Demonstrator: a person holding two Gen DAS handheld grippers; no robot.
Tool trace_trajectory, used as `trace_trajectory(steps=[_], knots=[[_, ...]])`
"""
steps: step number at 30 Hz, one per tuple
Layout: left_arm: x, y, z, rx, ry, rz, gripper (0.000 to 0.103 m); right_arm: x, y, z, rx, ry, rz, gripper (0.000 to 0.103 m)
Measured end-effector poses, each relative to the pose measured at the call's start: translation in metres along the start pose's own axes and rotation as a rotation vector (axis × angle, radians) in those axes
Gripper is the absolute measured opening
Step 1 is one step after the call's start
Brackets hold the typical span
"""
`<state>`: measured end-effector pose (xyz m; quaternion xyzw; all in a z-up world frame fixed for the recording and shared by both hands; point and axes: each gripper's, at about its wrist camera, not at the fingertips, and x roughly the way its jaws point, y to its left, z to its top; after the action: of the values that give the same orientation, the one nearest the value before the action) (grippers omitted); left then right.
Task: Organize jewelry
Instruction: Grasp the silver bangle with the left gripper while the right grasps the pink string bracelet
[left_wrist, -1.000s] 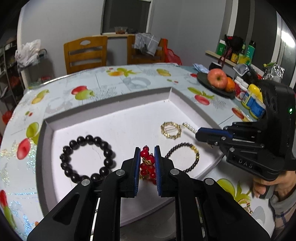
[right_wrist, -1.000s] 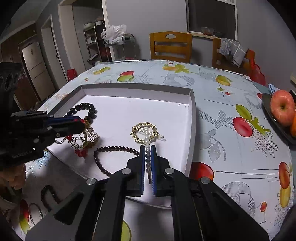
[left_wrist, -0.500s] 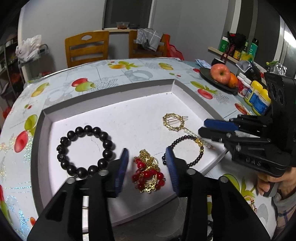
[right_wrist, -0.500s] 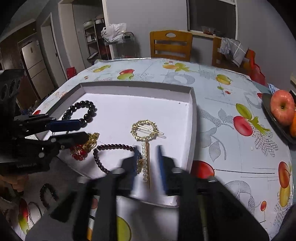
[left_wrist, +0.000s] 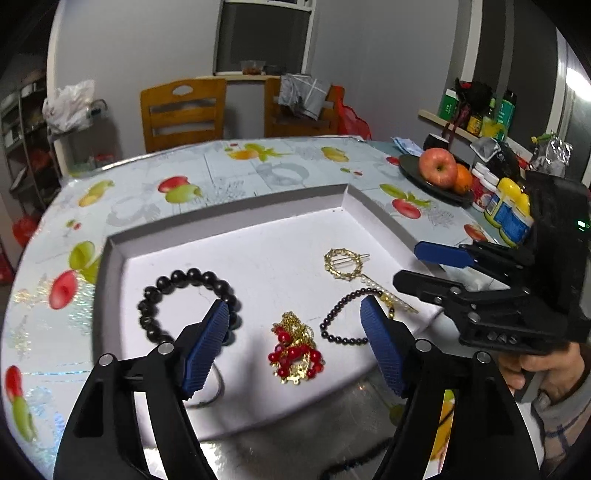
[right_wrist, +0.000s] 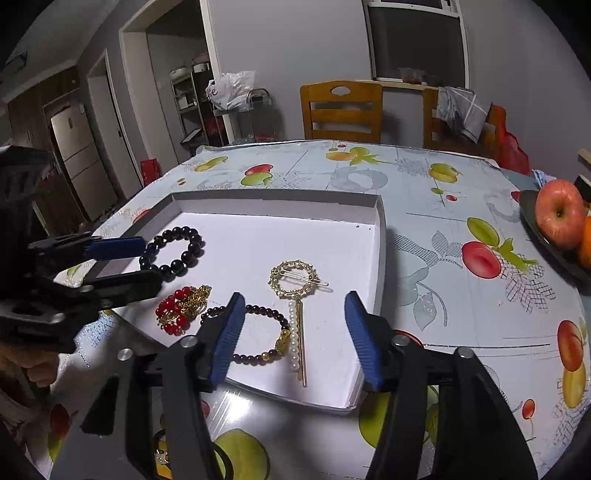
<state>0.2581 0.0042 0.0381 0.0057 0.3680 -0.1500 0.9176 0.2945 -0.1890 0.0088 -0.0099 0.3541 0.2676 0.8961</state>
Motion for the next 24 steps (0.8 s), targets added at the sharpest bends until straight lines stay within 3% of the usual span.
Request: trace_trajectory(steps=[4, 6, 12, 15, 24], knots=[[-0.026, -0.003, -0.008, 0.013, -0.026, 0.031, 0.081, -0.002, -0.004, 0.000, 0.026, -0.011, 0.012, 0.057], [-0.038, -0.002, -0.015, 0.010, -0.034, 0.040, 0.083, -0.003, -0.007, -0.002, 0.063, -0.016, 0.068, 0.063], [-0.063, 0.001, -0.041, -0.009, -0.038, 0.046, 0.083, -0.010, 0.003, -0.004, 0.045, 0.001, 0.058, 0.064], [-0.070, -0.001, -0.054, -0.002, -0.031, 0.034, 0.083, -0.020, 0.007, -0.010, 0.028, 0.009, 0.046, 0.070], [-0.071, -0.023, -0.085, 0.051, 0.006, -0.016, 0.083, -0.058, 0.017, -0.041, -0.018, 0.057, 0.035, 0.071]])
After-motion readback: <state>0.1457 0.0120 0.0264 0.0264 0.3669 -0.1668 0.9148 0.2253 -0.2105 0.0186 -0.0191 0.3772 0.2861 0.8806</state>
